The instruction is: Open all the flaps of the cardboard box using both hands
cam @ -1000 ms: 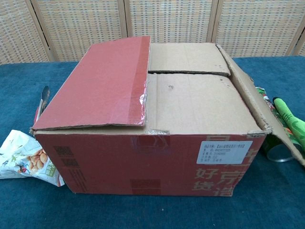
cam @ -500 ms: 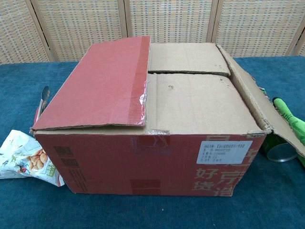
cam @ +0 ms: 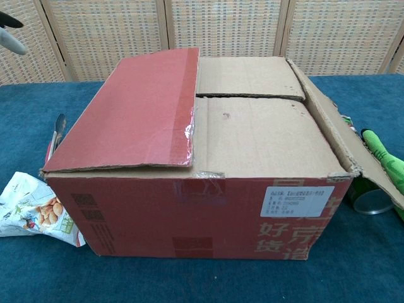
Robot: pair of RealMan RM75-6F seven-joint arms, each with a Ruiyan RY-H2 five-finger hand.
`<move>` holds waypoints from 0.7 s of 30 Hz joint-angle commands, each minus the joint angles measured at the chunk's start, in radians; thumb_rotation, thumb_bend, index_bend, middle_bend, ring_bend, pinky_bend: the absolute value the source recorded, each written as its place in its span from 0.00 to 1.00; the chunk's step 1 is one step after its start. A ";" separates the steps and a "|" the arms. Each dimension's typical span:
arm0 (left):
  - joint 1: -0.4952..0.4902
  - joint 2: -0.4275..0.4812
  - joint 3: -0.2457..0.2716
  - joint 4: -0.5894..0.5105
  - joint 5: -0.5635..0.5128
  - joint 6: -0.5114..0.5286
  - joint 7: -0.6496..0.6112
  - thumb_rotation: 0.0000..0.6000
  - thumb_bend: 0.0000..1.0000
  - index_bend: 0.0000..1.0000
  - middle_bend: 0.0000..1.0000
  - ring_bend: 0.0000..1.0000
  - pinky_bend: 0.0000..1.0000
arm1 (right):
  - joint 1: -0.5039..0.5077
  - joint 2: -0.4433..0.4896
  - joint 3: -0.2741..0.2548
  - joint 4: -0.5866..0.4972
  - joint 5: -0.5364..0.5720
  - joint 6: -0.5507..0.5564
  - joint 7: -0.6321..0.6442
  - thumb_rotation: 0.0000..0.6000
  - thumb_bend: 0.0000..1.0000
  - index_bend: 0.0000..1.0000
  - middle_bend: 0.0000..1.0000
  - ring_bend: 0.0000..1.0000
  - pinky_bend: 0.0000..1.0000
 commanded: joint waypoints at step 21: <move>-0.331 -0.044 -0.060 0.020 0.103 -0.236 -0.225 0.93 0.29 0.17 0.04 0.00 0.00 | -0.120 -0.106 -0.064 0.024 -0.006 0.116 -0.129 1.00 0.85 0.22 0.14 0.00 0.00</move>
